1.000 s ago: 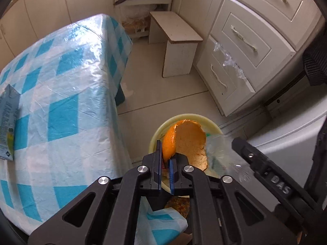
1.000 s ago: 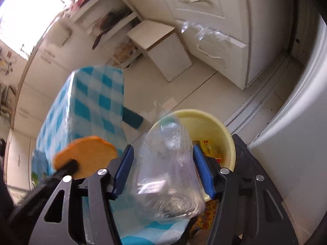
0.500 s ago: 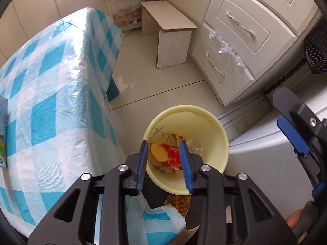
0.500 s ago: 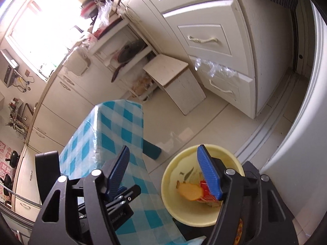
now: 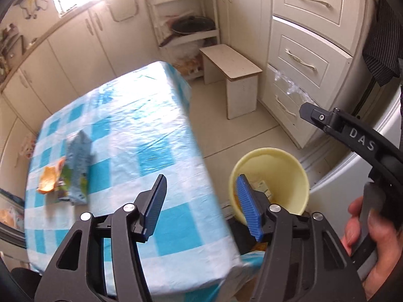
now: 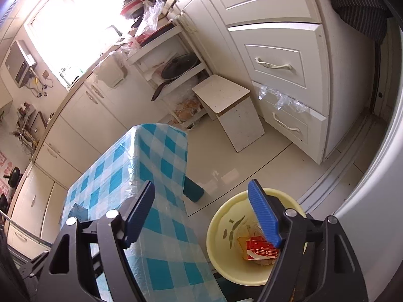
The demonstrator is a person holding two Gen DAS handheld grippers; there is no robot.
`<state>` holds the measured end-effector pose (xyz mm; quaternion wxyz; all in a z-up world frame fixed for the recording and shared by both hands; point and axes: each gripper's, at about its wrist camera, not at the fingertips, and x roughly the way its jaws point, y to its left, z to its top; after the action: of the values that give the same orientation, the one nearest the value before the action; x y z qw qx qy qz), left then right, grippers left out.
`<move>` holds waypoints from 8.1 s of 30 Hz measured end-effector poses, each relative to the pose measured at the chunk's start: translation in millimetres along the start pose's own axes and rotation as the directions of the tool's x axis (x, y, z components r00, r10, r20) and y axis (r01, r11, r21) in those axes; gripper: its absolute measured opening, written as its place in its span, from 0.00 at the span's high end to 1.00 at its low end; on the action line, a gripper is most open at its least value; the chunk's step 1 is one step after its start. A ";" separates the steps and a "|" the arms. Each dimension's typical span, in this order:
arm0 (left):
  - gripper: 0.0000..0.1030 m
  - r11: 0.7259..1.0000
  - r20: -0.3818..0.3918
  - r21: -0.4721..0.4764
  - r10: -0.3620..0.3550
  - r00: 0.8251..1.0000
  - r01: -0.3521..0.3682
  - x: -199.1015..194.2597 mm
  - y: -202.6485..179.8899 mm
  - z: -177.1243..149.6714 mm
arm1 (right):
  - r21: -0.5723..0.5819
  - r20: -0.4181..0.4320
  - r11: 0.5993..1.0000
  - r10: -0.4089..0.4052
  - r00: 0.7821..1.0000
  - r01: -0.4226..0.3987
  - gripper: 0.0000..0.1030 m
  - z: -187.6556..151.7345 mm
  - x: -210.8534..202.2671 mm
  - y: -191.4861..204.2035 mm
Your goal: Collect trash
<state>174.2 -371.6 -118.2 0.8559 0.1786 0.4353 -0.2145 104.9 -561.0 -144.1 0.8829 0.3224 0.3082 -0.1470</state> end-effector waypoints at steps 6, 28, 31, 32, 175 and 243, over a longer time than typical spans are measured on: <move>0.39 0.998 0.025 -0.034 0.050 0.998 -0.049 -22.6 31.0 -13.7 | -0.092 -0.009 0.996 0.010 1.000 -0.011 0.26 -9.8 2.8 28.8; 0.36 0.950 0.035 -0.282 0.146 0.989 -0.131 -54.8 169.6 -77.4 | -0.287 -0.061 0.955 0.061 0.996 -0.076 0.25 -43.3 17.2 113.8; 0.36 0.919 0.007 -0.364 0.165 0.986 -0.151 -51.4 204.8 -88.2 | -0.314 -0.088 0.944 0.078 0.993 -0.102 0.24 -51.9 23.7 132.8; 0.36 0.909 -0.002 -0.385 0.173 0.985 -0.161 -50.1 215.9 -91.5 | -0.323 -0.099 0.940 0.085 0.991 -0.113 0.24 -54.9 26.3 139.3; 0.44 0.988 -0.064 0.133 -0.071 0.995 0.079 47.7 -64.7 21.5 | 0.129 0.074 0.991 -0.037 0.997 0.027 0.23 18.7 -29.4 -20.4; 0.08 0.953 0.283 -0.257 0.236 0.930 -0.163 -285.5 147.6 -193.3 | -0.428 0.231 0.903 0.095 0.968 0.013 0.07 -189.8 -269.1 191.0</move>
<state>-28.9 -91.3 26.3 0.9458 0.0866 0.2968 -0.0997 -99.2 -276.4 5.0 0.9661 0.1072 0.2141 -0.0961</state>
